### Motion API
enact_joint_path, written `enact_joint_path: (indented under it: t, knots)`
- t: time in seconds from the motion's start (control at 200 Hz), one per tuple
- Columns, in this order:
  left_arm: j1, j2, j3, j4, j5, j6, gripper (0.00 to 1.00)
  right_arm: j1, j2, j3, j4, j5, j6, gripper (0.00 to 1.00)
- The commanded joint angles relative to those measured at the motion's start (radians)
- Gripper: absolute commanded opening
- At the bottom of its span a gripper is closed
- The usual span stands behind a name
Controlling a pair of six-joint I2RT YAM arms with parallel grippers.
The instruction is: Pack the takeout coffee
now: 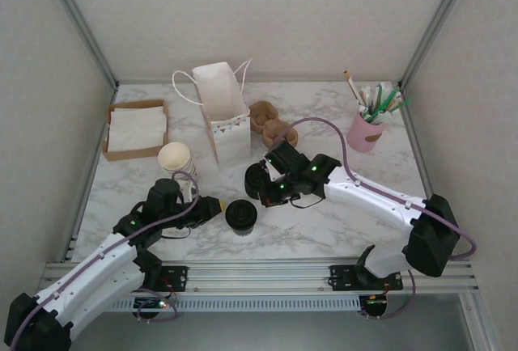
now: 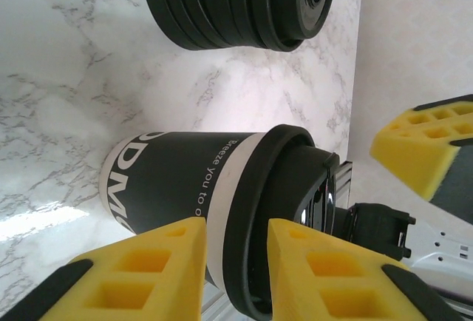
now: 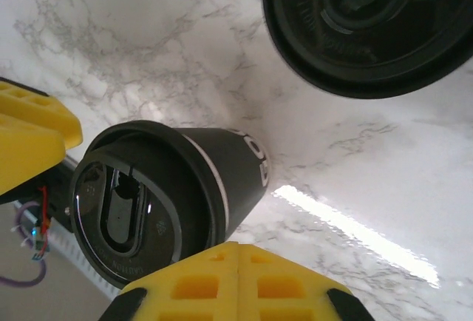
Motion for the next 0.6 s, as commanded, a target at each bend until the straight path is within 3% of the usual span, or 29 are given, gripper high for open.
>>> enact_joint_path:
  t: [0.0, 0.596]
  knots:
    - [0.009, 0.002, -0.003, 0.039, 0.036, 0.004, 0.28, -0.008, 0.023, -0.021, 0.080, -0.087, 0.015, 0.00]
    - [-0.001, 0.043, -0.053, 0.082, 0.056, 0.004, 0.24, -0.008, 0.108, -0.023, 0.115, -0.146, 0.018, 0.00]
